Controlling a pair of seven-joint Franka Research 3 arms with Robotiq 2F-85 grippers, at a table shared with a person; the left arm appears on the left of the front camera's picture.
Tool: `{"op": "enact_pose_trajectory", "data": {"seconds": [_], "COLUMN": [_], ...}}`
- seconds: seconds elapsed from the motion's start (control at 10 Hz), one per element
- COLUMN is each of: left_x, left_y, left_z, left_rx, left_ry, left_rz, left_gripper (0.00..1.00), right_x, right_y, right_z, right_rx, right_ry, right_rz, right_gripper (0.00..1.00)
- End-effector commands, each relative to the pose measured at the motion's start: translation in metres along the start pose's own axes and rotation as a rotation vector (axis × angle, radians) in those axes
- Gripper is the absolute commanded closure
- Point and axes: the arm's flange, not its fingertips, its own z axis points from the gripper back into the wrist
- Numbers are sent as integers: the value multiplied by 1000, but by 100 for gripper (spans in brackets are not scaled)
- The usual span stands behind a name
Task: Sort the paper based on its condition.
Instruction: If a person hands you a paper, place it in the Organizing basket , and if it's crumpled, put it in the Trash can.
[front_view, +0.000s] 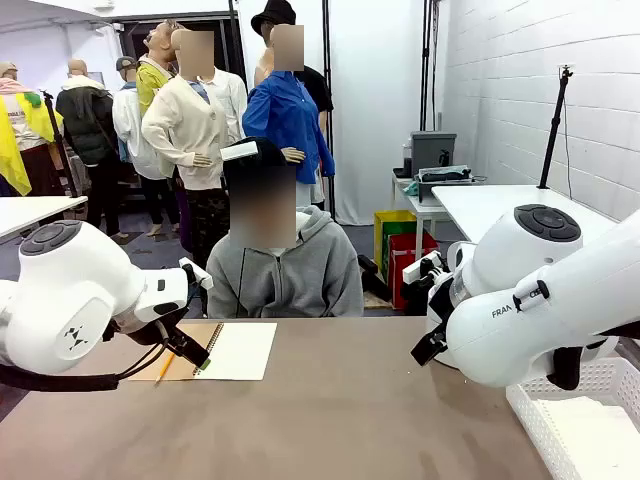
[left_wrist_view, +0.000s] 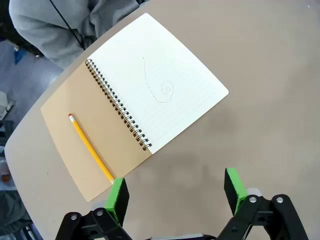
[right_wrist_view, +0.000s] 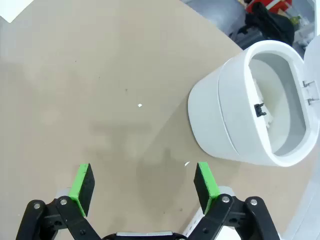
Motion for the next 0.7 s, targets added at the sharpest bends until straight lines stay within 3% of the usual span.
{"op": "enact_pose_trajectory", "data": {"seconds": [0.0, 0.6], "left_x": [0, 0], "left_y": [0, 0], "left_z": [0, 0], "left_rx": [0, 0], "left_ry": [0, 0], "left_rz": [0, 0], "left_gripper": [0, 0], "right_x": [0, 0], "right_y": [0, 0], "right_z": [0, 0], "right_rx": [0, 0], "right_ry": [-1, -1], "right_rz": [0, 0], "right_gripper": [0, 0]}}
